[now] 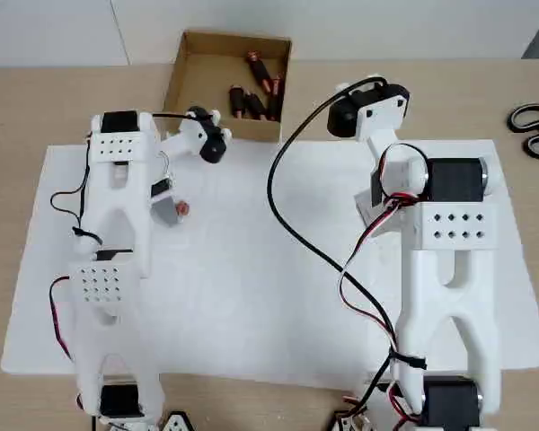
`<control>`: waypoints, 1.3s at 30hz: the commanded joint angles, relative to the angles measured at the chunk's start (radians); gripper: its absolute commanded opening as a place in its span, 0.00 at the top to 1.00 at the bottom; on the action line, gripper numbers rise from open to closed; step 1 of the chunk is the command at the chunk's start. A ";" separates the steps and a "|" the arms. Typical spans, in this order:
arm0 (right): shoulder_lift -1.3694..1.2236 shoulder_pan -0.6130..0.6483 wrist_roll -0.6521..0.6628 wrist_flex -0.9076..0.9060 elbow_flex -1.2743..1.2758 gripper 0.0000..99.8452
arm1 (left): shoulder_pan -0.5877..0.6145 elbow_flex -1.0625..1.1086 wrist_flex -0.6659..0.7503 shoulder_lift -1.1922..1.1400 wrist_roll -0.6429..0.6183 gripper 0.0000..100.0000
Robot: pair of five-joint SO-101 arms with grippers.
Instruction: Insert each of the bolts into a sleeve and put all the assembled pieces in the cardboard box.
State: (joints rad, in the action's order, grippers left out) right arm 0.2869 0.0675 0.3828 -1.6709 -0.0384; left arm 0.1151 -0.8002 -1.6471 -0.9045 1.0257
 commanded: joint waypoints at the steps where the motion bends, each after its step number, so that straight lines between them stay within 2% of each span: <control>1: 0.036 -0.007 -0.014 -0.001 -0.005 1.00 | 0.003 -0.059 0.005 -0.014 -0.002 0.85; 11: 0.036 -0.007 -0.014 0.001 -0.005 1.00 | -0.018 -0.071 -0.021 -0.021 -0.002 0.99; 21: 0.036 -0.005 -0.014 0.001 -0.005 1.00 | -0.041 -0.065 -0.103 0.066 -0.011 0.99; 31: 0.036 -0.004 -0.015 0.004 -0.005 1.00 | -0.041 -0.058 -0.104 0.295 -0.212 0.99; 35: 0.036 0.001 -0.015 0.004 -0.005 1.00 | -0.055 -0.004 -0.104 0.425 -0.368 0.99; 39: 0.045 0.085 -0.015 0.004 -0.005 1.00 | -0.074 0.070 -0.104 0.606 -0.589 0.99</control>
State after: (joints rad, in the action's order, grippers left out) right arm 0.2869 0.0967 0.3767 -1.6709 -0.0384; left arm 0.0568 -0.7526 -1.7377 -0.4826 0.5792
